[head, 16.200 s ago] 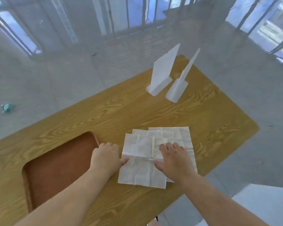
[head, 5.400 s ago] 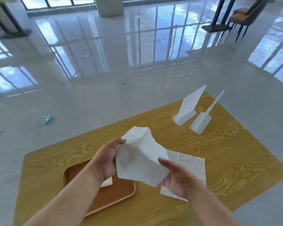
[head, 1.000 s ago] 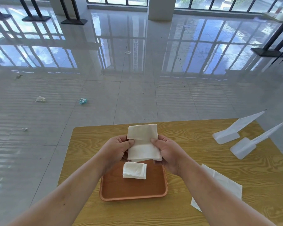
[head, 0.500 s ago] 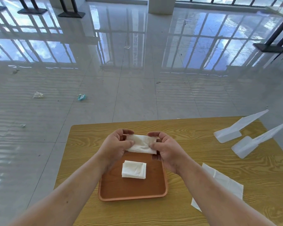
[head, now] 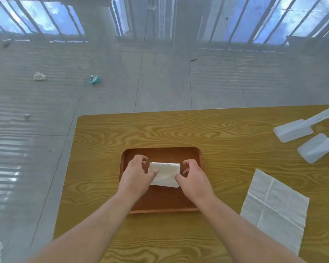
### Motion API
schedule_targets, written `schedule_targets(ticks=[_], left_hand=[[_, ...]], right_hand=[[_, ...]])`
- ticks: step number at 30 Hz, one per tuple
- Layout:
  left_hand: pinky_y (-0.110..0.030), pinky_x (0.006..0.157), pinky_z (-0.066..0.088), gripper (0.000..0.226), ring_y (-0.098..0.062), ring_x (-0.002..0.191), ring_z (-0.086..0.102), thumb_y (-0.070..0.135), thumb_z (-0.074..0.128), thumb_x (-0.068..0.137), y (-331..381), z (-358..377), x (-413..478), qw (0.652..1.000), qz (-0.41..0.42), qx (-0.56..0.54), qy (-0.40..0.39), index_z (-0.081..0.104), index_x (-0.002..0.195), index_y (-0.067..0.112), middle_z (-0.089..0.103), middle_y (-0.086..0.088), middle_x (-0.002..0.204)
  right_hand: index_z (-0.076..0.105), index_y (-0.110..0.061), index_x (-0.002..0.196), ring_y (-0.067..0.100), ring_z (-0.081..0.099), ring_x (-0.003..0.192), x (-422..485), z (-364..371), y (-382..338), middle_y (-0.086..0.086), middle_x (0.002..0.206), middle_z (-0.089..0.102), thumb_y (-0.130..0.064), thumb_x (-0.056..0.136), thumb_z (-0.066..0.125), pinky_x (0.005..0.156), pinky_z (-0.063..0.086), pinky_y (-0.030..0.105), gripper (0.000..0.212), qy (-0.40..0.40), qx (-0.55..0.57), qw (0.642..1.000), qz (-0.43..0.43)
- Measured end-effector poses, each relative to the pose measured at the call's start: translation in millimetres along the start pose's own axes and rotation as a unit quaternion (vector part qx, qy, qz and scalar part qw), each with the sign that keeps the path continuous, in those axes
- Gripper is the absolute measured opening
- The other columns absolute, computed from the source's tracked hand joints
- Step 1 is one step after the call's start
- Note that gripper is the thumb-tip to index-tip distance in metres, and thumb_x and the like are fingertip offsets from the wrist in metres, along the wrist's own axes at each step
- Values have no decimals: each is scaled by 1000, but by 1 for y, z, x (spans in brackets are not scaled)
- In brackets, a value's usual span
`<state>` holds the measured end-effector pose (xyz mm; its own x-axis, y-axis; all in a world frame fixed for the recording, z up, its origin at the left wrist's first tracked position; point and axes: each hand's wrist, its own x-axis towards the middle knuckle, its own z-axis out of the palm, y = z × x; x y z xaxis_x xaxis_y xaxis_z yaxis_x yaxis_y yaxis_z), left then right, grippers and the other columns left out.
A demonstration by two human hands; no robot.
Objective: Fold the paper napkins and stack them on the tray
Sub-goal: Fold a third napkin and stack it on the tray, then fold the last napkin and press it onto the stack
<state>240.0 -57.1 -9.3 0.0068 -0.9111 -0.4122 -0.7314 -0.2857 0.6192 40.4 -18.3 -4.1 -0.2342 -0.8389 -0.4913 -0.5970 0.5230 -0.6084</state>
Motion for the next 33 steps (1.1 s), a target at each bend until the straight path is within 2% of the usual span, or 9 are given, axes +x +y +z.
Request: schedule_targets(ticks=[2,5,8,12,17,22,26,30,33], left_hand=[[-38,101,48,51,-17,124,51,39,70,90,-12,10,-7,985,111,130,27,51,136,28,53,9,139],[-45,119,34,52,-26,145,42,33,60,97,-19,23,-14,927,252,274,-52,50,147,26,45,-3,161],[-44,125,22,54,-22,154,29,38,50,101,-18,28,-12,910,239,316,-120,43,154,29,33,2,169],[-41,120,31,51,-21,147,38,46,49,101,0,26,-11,903,241,343,-90,49,149,30,43,3,162],[-42,115,37,44,-21,141,45,46,57,99,61,51,-12,904,287,313,-49,61,138,26,53,3,153],[-39,115,37,44,-20,141,45,48,58,98,158,150,-33,848,405,312,-138,63,136,26,56,5,150],[-40,114,41,42,-20,139,48,47,59,99,175,191,-37,813,446,335,-169,61,135,26,58,6,147],[-37,109,42,41,-19,135,52,45,64,97,195,240,-47,807,452,322,-202,64,134,26,62,9,142],[-36,103,46,37,-19,127,56,45,65,97,196,257,-46,796,455,347,-197,67,128,27,63,11,136]], right_hand=[[53,-21,138,23,55,117,-6,9,14,0,127,61,-29,92,65,98,51,41,48,70,-145,976,-145],[55,-18,144,30,48,137,-9,19,26,8,145,59,-23,94,58,115,43,46,51,9,-239,935,-264],[48,-21,152,33,32,152,-8,26,35,7,163,42,-24,100,50,125,28,49,52,-69,-306,916,-251],[37,-24,159,31,24,157,-10,18,38,2,167,38,-24,102,45,129,20,48,57,-67,-273,928,-244],[46,-22,154,27,37,149,-26,-42,72,3,159,48,-27,98,50,122,35,49,56,23,-196,959,-202],[59,-20,140,25,50,131,-55,-133,182,1,139,60,-24,95,59,110,43,40,45,107,-189,973,-76],[56,-23,142,24,48,132,-69,-166,229,-3,140,56,-29,98,58,108,41,38,44,99,-210,972,-29],[54,-23,145,23,45,135,-83,-194,291,-3,142,54,-31,98,58,112,39,37,47,76,-221,972,2],[61,-24,134,21,49,126,-86,-198,310,-4,134,55,-31,99,57,105,43,35,37,73,-223,972,-6]])
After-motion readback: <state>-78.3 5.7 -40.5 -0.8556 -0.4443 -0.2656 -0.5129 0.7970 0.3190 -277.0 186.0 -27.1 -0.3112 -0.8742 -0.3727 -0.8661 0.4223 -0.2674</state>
